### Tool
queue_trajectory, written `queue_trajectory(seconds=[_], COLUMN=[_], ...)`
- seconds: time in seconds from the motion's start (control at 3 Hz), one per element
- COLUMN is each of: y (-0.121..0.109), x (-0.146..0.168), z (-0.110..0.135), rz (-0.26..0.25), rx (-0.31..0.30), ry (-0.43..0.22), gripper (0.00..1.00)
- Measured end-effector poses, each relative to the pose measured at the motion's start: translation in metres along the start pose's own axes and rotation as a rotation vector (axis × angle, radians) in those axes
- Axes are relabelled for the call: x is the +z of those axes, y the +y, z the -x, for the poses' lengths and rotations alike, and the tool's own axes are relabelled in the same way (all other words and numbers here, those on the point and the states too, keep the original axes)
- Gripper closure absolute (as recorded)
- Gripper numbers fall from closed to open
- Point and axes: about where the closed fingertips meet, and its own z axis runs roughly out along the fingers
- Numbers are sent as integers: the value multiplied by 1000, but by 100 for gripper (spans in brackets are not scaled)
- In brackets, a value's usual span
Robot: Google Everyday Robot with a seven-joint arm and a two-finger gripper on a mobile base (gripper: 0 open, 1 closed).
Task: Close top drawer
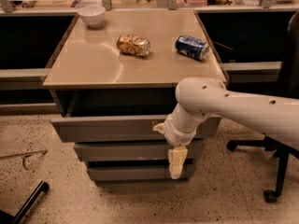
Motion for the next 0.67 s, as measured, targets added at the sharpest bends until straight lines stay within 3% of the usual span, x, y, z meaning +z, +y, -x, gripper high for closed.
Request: queue_trajectory(seconds=[0.33, 0.67], y=[-40, -62], x=[0, 0], z=[5, 11], rz=[-50, -89], rx=[-65, -114], ry=[32, 62], gripper=[0, 0])
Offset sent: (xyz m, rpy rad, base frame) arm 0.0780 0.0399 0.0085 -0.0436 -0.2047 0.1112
